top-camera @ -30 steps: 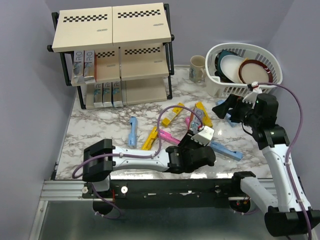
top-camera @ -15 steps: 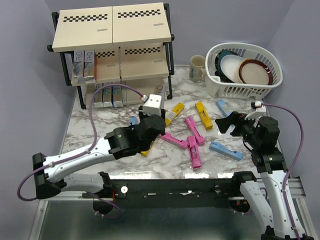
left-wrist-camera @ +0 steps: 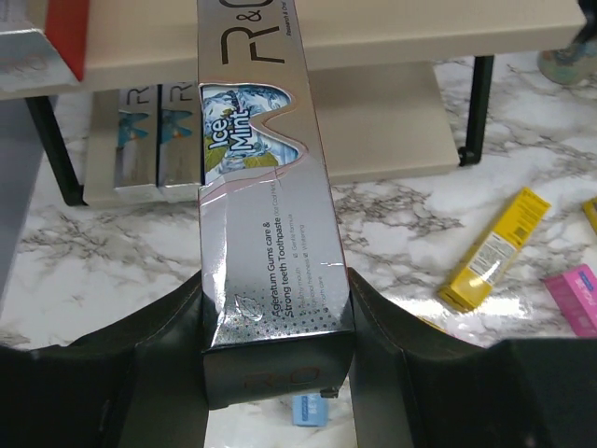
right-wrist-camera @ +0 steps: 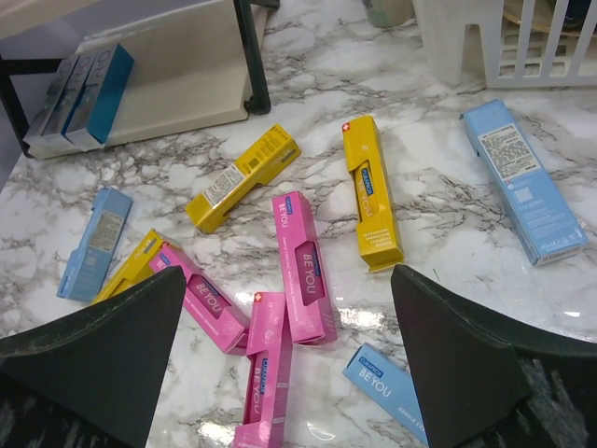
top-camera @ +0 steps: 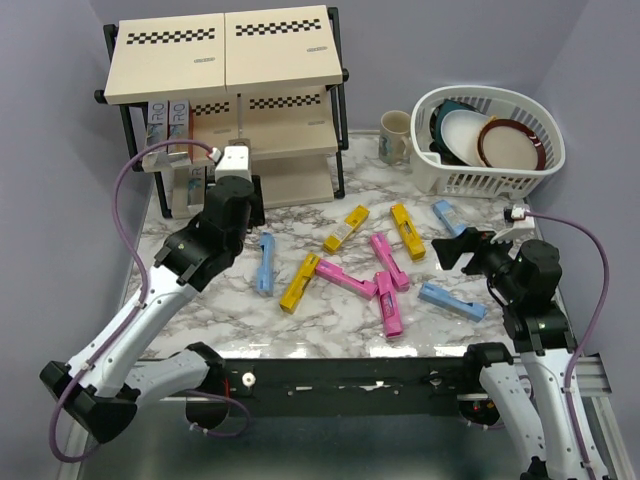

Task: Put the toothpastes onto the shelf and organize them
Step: Place the toothpaste on the shelf.

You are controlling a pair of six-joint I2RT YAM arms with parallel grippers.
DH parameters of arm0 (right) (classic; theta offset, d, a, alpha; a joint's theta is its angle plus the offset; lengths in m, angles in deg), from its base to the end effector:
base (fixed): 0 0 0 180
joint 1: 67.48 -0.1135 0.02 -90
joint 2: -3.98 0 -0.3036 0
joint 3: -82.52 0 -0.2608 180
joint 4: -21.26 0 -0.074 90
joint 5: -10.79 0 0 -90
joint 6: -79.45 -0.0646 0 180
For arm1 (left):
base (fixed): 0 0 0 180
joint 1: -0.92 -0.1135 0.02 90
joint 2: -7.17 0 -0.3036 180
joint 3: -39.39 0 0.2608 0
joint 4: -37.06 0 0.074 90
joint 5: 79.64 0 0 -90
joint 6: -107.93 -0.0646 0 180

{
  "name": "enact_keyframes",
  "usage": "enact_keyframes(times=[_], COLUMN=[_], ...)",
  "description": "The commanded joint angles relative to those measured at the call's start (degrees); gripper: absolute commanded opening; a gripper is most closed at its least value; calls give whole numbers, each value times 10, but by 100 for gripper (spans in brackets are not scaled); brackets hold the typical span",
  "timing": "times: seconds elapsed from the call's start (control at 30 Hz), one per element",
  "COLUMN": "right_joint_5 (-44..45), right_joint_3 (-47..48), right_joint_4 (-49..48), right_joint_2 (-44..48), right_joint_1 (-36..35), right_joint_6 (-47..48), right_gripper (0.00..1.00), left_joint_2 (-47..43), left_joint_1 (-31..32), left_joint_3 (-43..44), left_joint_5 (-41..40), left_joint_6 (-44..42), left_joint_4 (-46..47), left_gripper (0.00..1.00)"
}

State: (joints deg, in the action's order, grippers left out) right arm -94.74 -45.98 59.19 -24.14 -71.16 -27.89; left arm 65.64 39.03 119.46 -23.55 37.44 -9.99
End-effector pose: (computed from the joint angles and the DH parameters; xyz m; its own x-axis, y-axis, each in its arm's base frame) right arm 0.1221 0.0252 0.3259 -0.3348 0.2662 -0.9039 -0.2312 0.9067 0.3527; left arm 0.1945 -0.1068 0.4134 -0.3574 -0.0719 -0.9312 -0.0037 0.9971 -0.0756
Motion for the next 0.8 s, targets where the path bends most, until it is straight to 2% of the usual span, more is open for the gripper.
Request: enact_keyframes(times=[0.0,0.17,0.4,0.77], right_joint_5=[-5,-1,-13,-25], right_joint_3=[-10,-15,-18,-25], right_joint_4=[-15,-13,-17,-20], right_joint_2=[19,32,35,38], right_joint_1=[-3,-3,-3,-3], right_joint_6=[11,11,10,7], right_gripper=[100,100,100,100], left_joint_2=[20,50,104,192], left_joint_1=[-109,-183,-265,-303], left_joint_3=[30,41,60,98], left_joint_5=[118,144,209,226], left_joint_6=[-78,-114,-119,-126], left_joint_4=[66,113,170,223], left_gripper=[42,42,43,51])
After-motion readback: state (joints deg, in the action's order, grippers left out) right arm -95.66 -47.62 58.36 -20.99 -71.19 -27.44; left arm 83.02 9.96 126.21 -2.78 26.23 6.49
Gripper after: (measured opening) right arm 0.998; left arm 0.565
